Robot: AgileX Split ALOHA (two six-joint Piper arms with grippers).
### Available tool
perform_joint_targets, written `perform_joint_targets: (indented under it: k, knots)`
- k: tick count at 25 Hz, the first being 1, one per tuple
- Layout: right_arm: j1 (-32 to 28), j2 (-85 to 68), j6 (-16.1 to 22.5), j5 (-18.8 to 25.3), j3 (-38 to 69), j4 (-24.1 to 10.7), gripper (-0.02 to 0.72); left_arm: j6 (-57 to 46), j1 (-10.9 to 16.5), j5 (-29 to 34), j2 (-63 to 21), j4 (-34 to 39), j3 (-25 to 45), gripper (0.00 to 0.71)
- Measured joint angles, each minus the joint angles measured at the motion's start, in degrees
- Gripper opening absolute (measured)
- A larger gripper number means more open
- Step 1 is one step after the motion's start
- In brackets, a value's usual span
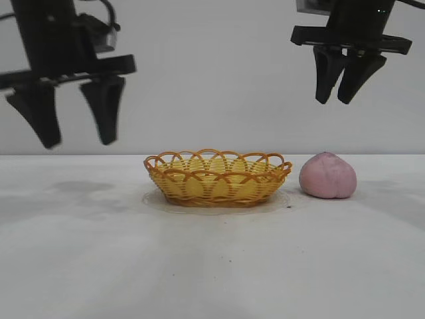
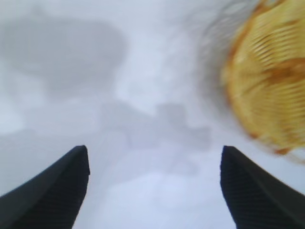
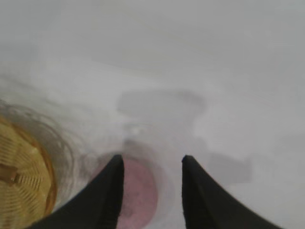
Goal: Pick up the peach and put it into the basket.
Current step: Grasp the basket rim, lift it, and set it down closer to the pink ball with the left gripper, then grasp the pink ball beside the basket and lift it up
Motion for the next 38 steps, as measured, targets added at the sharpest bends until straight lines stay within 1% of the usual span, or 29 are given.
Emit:
perform_joint_targets:
  k: [3,6,8,9,10,12,14,16,17,18,20,23,25,27,30,33,35,38]
  knots:
    - [0.0,0.0,0.0,0.9,0.0,0.1,0.240,0.0,0.0,0.5,-2.9,1.4,0.1,0.506]
    - [0.0,0.0,0.0,1.1,0.0,0.5,0.240,0.0,0.0,2.3,-6.6,3.6,0.7,0.506]
    - [0.0,0.0,-0.1,1.2,0.0,0.9,0.240,-0.9,0.0,2.4,-10.1,7.0,3.7,0.506]
    - [0.0,0.0,-0.4,1.2,0.0,1.3,0.240,-2.0,0.8,1.7,-11.8,8.4,5.6,0.506]
    - [0.0,0.0,-0.6,1.2,0.0,1.6,0.240,-2.8,2.4,0.7,-13.6,9.4,8.1,0.506]
    - [0.0,0.0,-1.3,1.2,0.0,2.0,0.240,-2.9,7.8,-1.8,-16.5,9.4,13.1,0.506]
    - [0.0,0.0,-1.4,1.2,0.0,2.1,0.240,-0.4,14.5,-3.3,-18.5,6.7,16.8,0.506]
    - [0.0,0.0,-1.4,1.2,0.0,2.5,0.240,3.0,18.5,-4.5,-20.1,2.1,18.7,0.506]
    - [0.1,0.0,-1.4,1.2,0.0,2.5,0.240,4.3,19.2,-4.8,-21.1,1.0,19.1,0.456]
    - [0.2,0.0,-1.4,1.2,0.0,2.6,0.240,4.9,19.4,-4.8,-22.2,0.5,19.2,0.449]
    - [0.6,0.0,-1.5,1.1,0.0,2.8,0.240,5.0,19.4,-3.9,-24.6,0.2,19.2,0.455]
    - [1.3,0.0,-2.2,1.0,0.0,2.9,0.240,5.0,18.7,0.4,-29.9,-0.4,19.4,0.455]
    - [1.7,0.0,-2.5,0.8,0.0,3.1,0.240,5.0,18.4,2.1,-35.8,-0.7,21.3,0.455]
    - [1.8,0.0,-2.7,0.7,0.0,3.1,0.240,5.0,18.3,3.6,-43.0,-0.3,25.0,0.455]
    - [1.8,0.0,-2.8,0.2,0.0,3.1,0.240,4.6,18.3,7.0,-54.7,1.8,33.7,0.455]
    - [1.8,0.0,-2.8,-0.4,0.0,3.1,0.240,4.3,18.3,8.9,-66.0,2.1,42.9,0.455]
    - [1.8,0.0,-2.8,-0.4,0.0,3.1,0.240,4.1,18.3,10.3,-73.5,2.1,46.5,0.455]
    - [1.8,0.0,-2.8,-0.4,0.0,3.3,0.240,3.9,18.3,12.2,-82.0,2.7,47.5,0.455]
